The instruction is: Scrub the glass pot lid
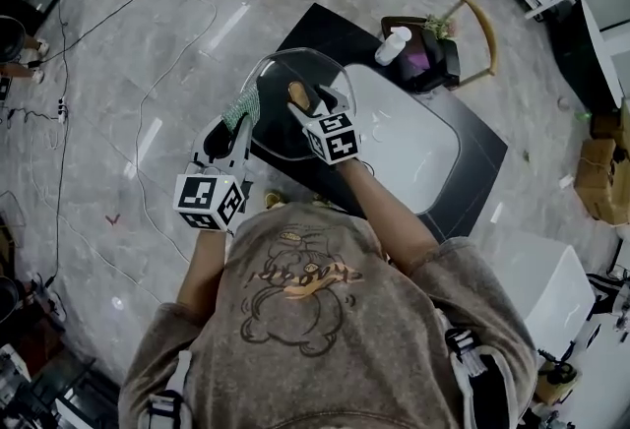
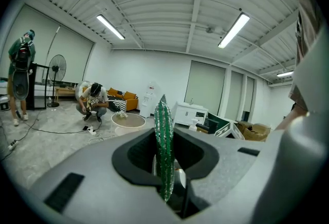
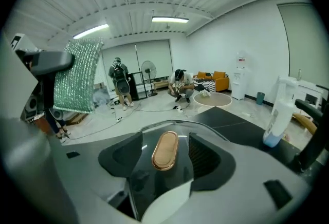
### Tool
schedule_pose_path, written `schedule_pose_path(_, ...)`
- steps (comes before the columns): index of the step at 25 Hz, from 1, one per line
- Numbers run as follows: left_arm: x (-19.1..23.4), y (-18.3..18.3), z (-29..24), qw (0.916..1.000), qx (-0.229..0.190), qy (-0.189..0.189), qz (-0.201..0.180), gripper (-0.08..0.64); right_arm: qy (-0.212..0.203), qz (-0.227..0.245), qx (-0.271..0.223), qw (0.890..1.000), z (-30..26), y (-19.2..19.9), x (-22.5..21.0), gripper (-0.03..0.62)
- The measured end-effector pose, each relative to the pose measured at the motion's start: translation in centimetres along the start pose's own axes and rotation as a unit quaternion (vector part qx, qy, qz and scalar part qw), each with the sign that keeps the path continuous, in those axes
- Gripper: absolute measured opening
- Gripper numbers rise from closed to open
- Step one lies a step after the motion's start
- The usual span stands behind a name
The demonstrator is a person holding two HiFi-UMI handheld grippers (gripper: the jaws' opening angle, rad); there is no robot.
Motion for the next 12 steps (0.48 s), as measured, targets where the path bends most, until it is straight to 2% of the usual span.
schedule_pose_path(12, 3.0, 0.8, 0.9, 0.9998, 0.013, -0.005, 0.012, 0.086, 0.026, 0.006, 0.061, 0.998, -5.6, 1.5, 0.7, 0.273)
Point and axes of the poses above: the fingertips, and each gripper's own axes: z backward along the fingers, x to its left, y out of its underside, the point moved 8 cm from there along z, backward along the fingers, and after that the axes turned 3 degrees about y, right-handed, at the moved point
